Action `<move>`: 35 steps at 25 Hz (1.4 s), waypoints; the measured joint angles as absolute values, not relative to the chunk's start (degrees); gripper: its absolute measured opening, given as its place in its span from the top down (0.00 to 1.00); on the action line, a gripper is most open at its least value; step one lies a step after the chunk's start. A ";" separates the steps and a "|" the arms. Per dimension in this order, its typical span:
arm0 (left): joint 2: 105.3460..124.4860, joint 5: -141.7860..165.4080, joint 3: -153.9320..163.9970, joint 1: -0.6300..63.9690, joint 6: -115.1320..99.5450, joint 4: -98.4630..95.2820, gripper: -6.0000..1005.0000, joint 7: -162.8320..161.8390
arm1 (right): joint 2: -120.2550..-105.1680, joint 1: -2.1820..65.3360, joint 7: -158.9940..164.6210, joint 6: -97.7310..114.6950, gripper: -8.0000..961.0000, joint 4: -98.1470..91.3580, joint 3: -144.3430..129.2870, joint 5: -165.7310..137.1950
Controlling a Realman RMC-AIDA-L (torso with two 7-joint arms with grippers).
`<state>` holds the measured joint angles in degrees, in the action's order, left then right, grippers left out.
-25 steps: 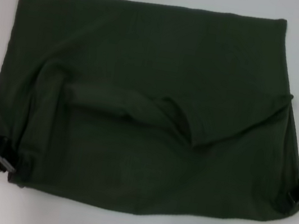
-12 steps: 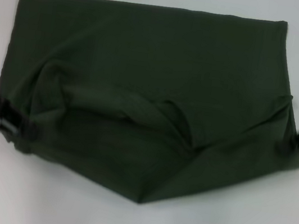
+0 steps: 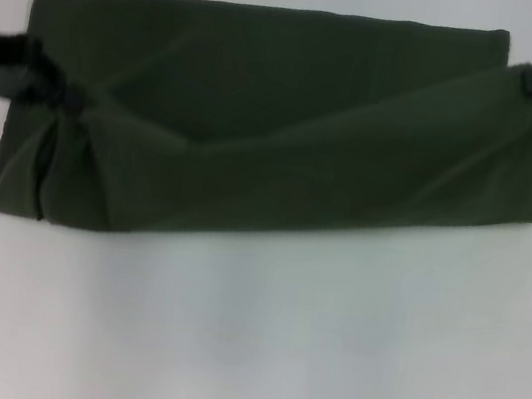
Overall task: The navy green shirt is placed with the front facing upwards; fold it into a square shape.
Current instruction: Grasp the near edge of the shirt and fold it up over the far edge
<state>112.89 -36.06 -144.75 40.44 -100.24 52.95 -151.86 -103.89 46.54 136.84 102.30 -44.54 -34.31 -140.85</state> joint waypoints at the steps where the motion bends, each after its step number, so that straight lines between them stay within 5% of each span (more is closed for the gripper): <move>1: 112.89 -36.06 -144.75 40.44 -100.24 52.95 0.93 -151.86 | -103.89 46.54 136.84 102.30 0.96 -44.54 -34.31 -140.85; 12: 114.12 -35.27 -142.92 46.14 -83.93 50.24 0.93 -155.52 | -103.68 45.13 138.66 91.88 0.96 -44.73 -28.67 -140.80; 21: 115.47 -35.20 -138.26 47.98 -66.34 42.45 0.93 -155.83 | -108.18 43.15 137.99 78.29 0.96 -43.96 -33.34 -141.36; 35: 117.02 -35.11 -138.22 48.47 -56.32 39.99 0.93 -155.90 | -112.78 42.74 136.12 59.46 0.96 -43.01 -39.89 -141.42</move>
